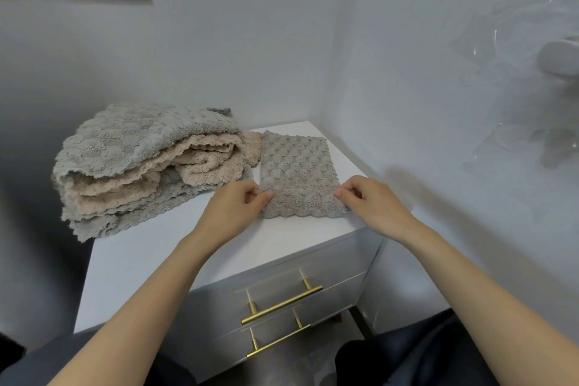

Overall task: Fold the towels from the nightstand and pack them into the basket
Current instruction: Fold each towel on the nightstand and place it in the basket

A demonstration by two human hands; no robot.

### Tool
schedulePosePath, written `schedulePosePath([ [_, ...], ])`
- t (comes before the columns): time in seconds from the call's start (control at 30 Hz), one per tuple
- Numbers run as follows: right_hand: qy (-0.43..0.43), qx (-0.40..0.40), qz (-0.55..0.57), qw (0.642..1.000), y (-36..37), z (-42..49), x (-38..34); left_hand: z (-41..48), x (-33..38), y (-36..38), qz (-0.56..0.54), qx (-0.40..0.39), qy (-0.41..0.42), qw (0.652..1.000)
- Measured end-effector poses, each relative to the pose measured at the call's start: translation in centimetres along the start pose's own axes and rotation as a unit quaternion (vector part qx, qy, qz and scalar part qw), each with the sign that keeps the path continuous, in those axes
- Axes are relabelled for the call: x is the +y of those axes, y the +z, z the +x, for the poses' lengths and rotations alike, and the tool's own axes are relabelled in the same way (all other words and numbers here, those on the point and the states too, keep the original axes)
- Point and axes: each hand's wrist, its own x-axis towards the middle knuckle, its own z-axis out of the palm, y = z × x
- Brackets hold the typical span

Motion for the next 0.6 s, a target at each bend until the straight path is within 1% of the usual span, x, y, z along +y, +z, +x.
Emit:
schedulePosePath([
  [0.1,0.021,-0.008,-0.005,1.0,0.3,0.3,0.0,0.3,0.0,0.4,0.011,0.012,-0.018,1.0],
  [0.2,0.036,-0.007,-0.034,0.999,0.7,0.3,0.0,0.4,-0.1,0.9,0.034,0.029,-0.023,0.999],
  [0.33,0.036,0.023,-0.099,0.994,1.4,0.4,-0.1,0.3,-0.3,1.2,0.091,0.052,-0.027,0.994],
  [0.43,0.032,0.062,-0.14,0.988,1.6,0.1,-0.4,0.2,-0.2,1.3,0.104,0.065,-0.029,0.992],
  [0.47,0.016,0.083,-0.167,0.982,1.6,-0.1,-0.6,0.2,-0.2,1.4,0.109,0.067,-0.029,0.991],
  [0.53,-0.049,0.132,-0.211,0.967,1.5,-0.5,-1.4,0.2,-0.1,1.4,0.112,0.066,-0.029,0.991],
  [0.6,-0.121,0.157,-0.193,0.961,2.0,-1.1,-2.6,0.2,-0.1,1.5,0.105,0.061,-0.032,0.992],
])
